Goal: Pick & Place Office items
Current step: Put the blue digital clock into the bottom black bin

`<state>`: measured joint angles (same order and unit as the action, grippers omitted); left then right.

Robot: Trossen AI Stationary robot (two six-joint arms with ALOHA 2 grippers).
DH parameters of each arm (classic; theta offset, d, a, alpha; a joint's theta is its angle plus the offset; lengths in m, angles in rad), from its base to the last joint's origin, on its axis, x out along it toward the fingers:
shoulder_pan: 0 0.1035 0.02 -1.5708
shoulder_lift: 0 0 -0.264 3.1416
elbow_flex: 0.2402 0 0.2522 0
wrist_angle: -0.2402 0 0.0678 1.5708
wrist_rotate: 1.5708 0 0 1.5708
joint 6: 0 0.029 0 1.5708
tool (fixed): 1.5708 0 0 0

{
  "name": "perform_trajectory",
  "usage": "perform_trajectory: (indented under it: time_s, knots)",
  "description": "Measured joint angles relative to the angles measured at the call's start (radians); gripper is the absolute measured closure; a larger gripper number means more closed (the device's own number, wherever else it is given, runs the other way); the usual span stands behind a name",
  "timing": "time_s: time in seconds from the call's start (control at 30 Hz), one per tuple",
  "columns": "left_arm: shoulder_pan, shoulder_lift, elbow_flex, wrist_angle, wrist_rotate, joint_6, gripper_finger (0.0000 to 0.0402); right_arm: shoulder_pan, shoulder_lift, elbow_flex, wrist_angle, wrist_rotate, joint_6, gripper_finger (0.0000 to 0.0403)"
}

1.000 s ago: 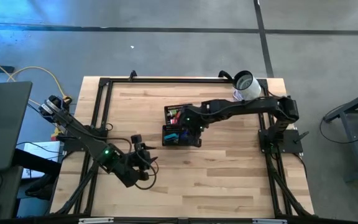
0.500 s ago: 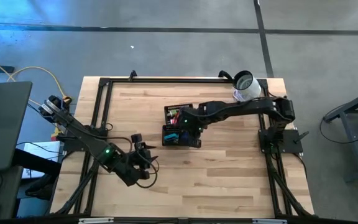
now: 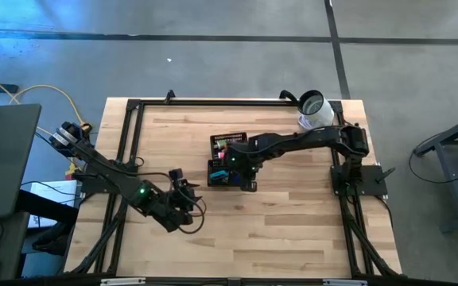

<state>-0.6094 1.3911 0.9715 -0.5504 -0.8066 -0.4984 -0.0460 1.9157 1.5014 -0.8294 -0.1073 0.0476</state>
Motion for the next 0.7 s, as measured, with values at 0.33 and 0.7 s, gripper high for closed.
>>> perform_trajectory:
  time_s: [0.33, 0.7]
  knots:
    - [0.024, 0.000, -0.021, 0.028, 0.000, 0.007, 0.0225, -0.007, 0.037, 0.000, 0.009, -0.027, -0.002, 0.0351]
    - [0.026, 0.000, -0.022, 0.036, -0.001, 0.012, 0.0225, -0.007, 0.042, 0.000, 0.060, -0.054, -0.012, 0.0351]
